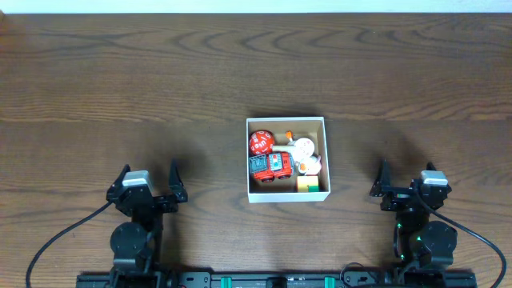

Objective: Pack container

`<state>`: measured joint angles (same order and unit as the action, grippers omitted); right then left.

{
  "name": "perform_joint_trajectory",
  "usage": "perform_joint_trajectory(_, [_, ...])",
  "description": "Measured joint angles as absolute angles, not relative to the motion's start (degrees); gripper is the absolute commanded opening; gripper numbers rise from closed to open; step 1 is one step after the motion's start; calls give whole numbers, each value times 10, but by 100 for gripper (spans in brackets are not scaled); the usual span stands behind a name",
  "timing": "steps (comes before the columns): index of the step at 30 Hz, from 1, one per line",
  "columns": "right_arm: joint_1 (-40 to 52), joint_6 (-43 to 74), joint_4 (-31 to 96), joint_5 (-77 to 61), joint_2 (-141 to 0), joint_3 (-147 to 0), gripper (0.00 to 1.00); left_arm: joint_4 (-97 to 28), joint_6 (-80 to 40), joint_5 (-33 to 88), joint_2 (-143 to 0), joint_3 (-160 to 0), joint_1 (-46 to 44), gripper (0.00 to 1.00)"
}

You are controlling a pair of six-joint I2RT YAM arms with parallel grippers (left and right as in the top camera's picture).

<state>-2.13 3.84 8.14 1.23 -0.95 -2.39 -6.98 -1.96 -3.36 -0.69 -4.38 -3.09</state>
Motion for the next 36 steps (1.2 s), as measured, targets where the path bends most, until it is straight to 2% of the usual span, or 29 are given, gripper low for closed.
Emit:
perform_joint_trajectory(15, [-21,38,81,12,-9,-24,100,-57,-19,-31,-6,-32,3,98])
perform_joint_trajectory(36, [-21,38,81,12,-9,-24,99,-57,-19,16,-6,-31,3,98])
